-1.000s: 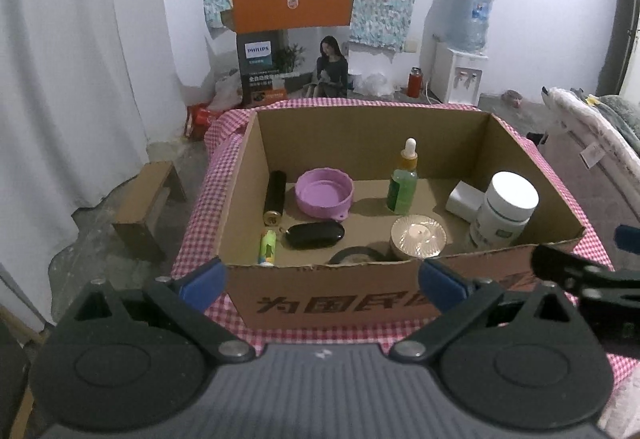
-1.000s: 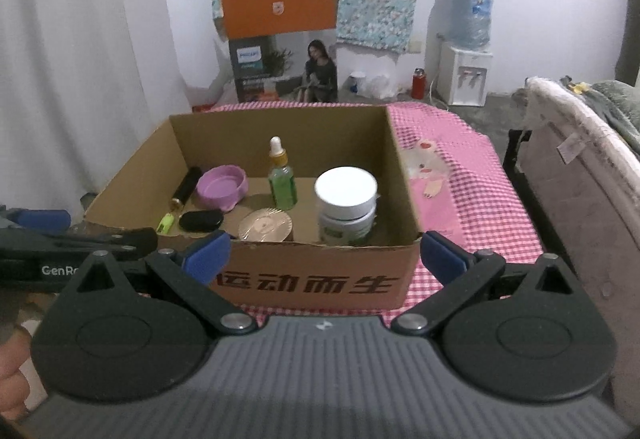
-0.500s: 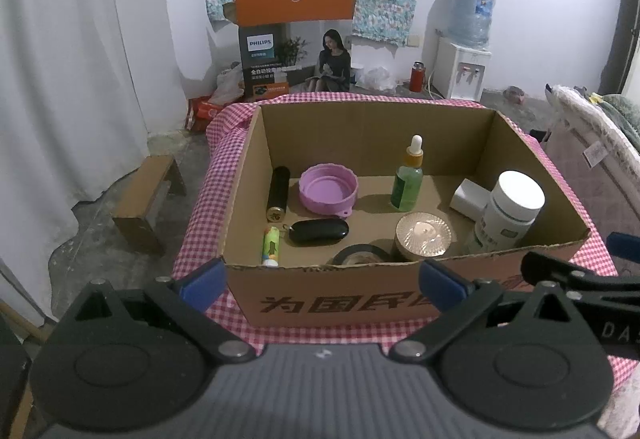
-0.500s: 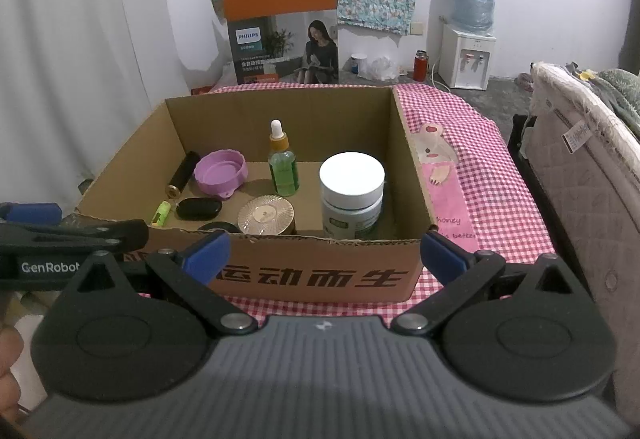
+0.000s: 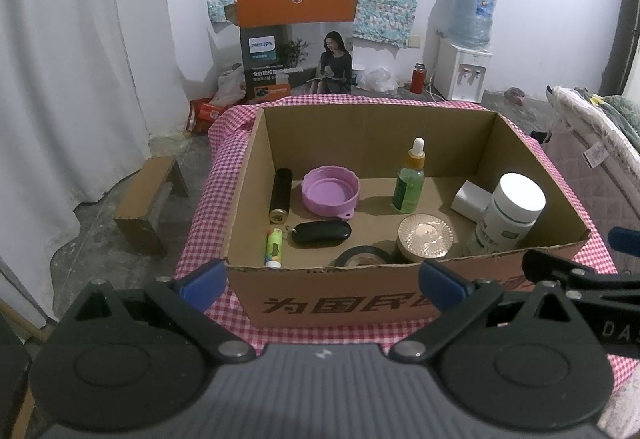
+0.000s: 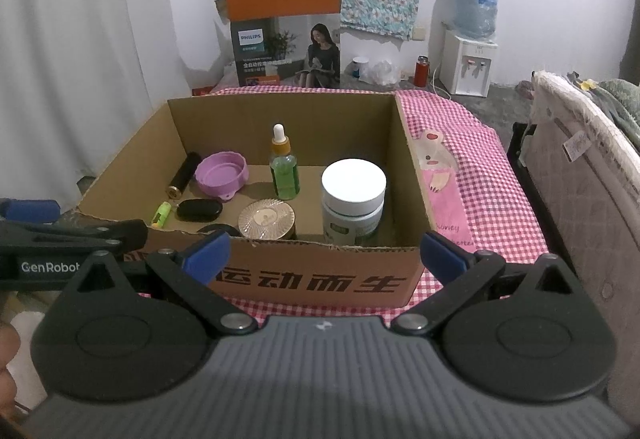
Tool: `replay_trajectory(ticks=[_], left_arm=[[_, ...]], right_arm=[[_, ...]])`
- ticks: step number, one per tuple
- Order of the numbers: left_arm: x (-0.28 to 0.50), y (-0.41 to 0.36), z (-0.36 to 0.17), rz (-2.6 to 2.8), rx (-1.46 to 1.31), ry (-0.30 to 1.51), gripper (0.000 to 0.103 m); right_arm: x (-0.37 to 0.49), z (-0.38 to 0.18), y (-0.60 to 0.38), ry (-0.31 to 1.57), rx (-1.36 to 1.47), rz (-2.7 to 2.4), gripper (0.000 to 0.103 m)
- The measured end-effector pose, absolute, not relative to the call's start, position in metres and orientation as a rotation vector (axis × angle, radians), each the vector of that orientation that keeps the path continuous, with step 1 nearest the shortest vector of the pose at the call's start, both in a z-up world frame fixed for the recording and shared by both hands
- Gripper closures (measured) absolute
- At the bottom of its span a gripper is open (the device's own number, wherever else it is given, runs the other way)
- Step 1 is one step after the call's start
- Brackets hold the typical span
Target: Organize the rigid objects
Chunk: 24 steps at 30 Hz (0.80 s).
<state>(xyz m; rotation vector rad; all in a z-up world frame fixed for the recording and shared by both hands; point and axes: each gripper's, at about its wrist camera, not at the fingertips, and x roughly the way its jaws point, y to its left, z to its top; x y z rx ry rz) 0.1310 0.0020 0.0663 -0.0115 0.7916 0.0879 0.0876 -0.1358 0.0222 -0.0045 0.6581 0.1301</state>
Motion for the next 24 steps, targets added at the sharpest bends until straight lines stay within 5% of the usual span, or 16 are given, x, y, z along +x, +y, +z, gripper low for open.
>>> replay_trajectory(ticks=[24], left_arm=[[0.1307,0.0043,0.0685,0.092,-0.015,0.79,0.0]], right_arm=[[0.0862,0.0244,-0.1344,0.656,-0.011,0.132,0.001]])
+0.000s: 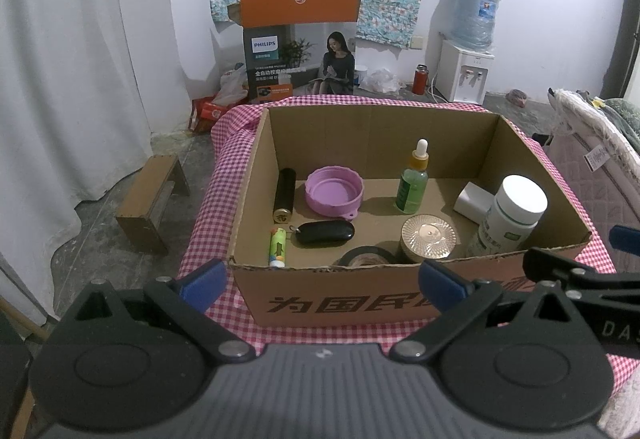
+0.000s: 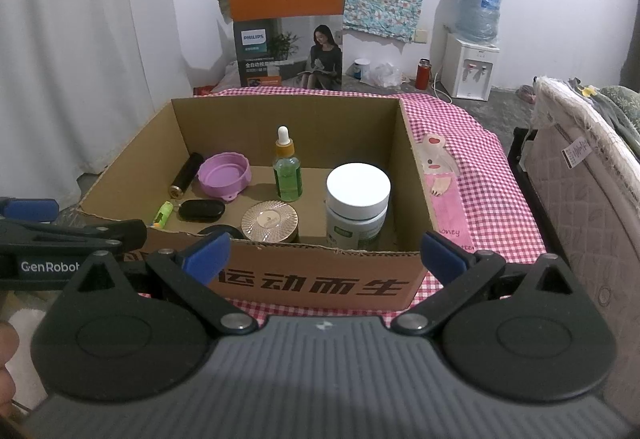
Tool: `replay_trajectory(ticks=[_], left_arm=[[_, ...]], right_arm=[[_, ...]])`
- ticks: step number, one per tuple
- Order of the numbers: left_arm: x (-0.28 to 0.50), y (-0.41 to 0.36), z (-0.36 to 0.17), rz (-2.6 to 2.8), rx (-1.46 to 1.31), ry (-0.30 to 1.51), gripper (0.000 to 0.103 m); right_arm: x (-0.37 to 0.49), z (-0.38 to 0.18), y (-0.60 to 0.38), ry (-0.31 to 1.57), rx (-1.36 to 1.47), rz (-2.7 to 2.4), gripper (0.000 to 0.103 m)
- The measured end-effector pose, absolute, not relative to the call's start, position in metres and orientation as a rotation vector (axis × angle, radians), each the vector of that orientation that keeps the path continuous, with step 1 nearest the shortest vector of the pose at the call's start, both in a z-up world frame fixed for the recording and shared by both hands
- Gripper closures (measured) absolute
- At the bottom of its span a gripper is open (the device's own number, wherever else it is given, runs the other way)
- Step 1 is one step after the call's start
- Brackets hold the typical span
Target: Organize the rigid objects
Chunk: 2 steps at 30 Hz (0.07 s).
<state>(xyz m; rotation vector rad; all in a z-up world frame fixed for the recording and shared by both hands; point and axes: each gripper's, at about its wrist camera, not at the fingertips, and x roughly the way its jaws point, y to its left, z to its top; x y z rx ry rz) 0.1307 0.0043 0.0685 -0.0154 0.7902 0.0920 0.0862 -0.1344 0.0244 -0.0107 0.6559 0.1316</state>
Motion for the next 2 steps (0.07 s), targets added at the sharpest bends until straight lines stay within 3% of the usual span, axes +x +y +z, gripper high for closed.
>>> replay_trajectory(ticks=[2], left_arm=[[0.1306,0.0042,0.0685,0.092,-0.015,0.79,0.0]], right_arm=[[0.0867,0.0243,-0.134,0.656,-0.011,0.132,0.001]])
